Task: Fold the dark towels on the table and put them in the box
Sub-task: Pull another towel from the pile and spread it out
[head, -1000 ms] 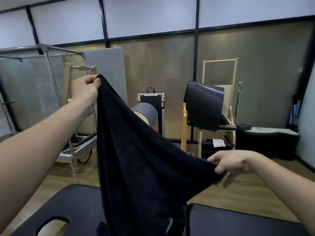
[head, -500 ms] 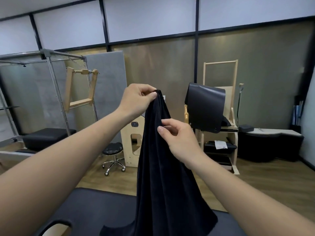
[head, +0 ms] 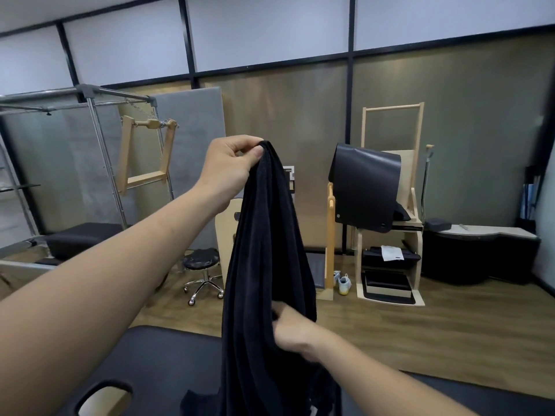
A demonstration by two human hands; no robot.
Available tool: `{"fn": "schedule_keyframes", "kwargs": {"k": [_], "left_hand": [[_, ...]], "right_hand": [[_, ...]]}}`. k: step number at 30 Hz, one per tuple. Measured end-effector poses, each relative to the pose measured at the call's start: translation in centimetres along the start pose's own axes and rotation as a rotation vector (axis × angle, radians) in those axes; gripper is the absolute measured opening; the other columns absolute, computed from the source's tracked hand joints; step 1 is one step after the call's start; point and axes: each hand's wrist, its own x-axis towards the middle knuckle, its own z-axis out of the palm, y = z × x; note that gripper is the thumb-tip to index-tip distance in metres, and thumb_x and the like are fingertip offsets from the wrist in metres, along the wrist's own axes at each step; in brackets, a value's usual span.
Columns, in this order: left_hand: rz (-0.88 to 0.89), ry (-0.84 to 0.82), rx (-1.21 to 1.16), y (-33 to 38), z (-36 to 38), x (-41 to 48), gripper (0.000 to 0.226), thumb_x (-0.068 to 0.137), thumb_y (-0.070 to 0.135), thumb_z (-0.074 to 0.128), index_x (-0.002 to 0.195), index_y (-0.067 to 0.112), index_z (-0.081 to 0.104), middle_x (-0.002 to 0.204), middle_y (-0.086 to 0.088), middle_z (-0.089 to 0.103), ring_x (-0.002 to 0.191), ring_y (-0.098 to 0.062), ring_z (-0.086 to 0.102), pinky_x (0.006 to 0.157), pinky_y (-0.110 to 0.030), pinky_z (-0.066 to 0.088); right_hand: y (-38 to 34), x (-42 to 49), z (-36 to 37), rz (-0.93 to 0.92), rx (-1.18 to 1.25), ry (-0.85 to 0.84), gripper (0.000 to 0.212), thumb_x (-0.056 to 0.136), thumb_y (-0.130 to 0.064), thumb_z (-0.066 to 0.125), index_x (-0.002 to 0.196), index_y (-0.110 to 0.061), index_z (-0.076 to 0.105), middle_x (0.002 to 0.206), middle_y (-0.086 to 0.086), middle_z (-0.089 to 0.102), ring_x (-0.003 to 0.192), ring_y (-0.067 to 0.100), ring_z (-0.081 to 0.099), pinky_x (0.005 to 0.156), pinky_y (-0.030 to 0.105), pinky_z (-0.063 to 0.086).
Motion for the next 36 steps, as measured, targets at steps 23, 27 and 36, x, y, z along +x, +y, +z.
{"fn": "schedule_keyframes", "kwargs": {"k": [23,27,36], "left_hand": [[-0.274,0.315,0.233,-9.8,-7.4,0.5,0.018,0.094,0.013,0.063,0.105,0.008,0.076,0.097,-0.005,0.072,0.089,-0.013,0.062,0.083,-0.027,0.049],[-0.296,0.349,0.143,-10.0,-5.2,0.9,0.013,0.096,0.012,0.062,0.101,0.011,0.073,0.096,-0.003,0.068,0.082,-0.009,0.059,0.071,-0.016,0.047],[-0.066,0.179,-0.017,-4.1,2.3,3.4,0.015,0.097,0.011,0.059,0.098,0.017,0.073,0.080,0.010,0.067,0.065,0.006,0.060,0.064,-0.012,0.048]], "right_hand": [[3.5,-7.9,-17.1,-0.582,-1.775,0.169,0.026,0.064,-0.021,0.078,0.085,-0.024,0.062,0.060,-0.004,0.063,0.060,0.018,0.063,0.060,0.032,0.045],[5.1,-11.1,-21.0,-0.322,-1.671,0.224,0.018,0.087,-0.050,0.055,0.090,-0.032,0.058,0.076,-0.012,0.064,0.078,0.011,0.060,0.070,0.031,0.040],[14.1,-11.1,-17.8,-0.190,-1.266,0.609,0.032,0.063,-0.042,0.088,0.081,-0.030,0.064,0.084,-0.011,0.058,0.083,0.013,0.054,0.068,0.028,0.047]]}}
